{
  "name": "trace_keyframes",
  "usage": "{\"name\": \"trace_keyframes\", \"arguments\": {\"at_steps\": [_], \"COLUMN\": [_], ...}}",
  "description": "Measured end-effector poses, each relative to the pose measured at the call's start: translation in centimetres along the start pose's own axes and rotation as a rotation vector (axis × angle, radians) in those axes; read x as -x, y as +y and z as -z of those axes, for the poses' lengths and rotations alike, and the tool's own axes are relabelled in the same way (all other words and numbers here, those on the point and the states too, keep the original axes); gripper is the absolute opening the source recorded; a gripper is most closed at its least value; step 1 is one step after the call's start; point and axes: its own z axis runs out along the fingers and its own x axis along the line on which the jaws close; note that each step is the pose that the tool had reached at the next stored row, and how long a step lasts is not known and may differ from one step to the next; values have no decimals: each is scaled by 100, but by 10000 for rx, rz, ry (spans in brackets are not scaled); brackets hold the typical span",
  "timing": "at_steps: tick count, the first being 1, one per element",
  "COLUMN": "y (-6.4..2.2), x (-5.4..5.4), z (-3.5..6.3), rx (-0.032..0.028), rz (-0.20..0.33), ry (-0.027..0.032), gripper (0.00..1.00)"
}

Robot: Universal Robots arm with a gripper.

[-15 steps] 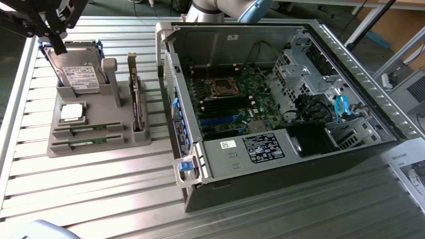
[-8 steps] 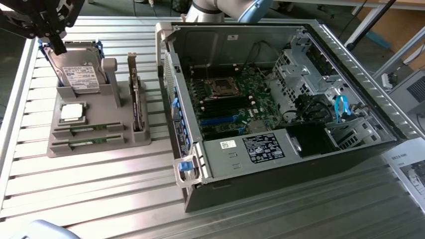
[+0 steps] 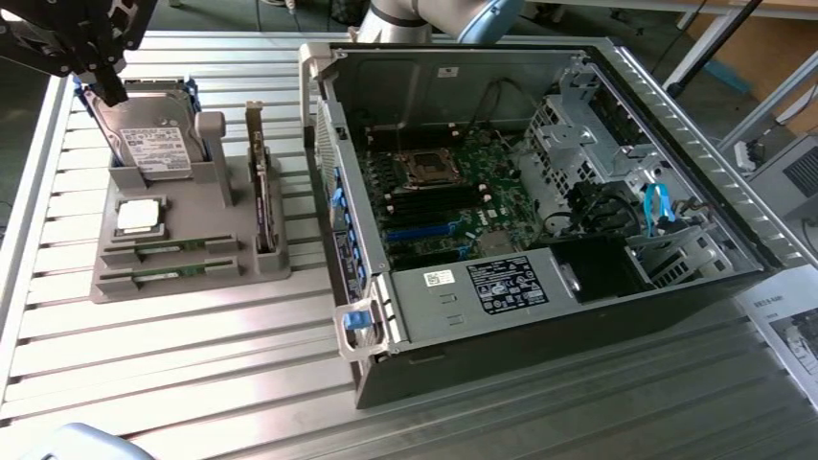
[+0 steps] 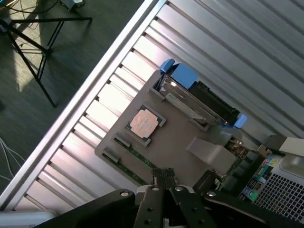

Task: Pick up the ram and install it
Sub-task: 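Pick up the ram and move it above insertion slot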

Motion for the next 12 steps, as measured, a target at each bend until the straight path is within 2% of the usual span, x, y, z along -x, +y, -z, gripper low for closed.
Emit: {"name": "trace_keyframes", "arguments": {"at_steps": [8,12], "y": [0,0], "x": [0,0], "z": [0,0], "rx": [28,38], "rz": [1170,1574], "ry": [52,69], "gripper": [10,10]}}
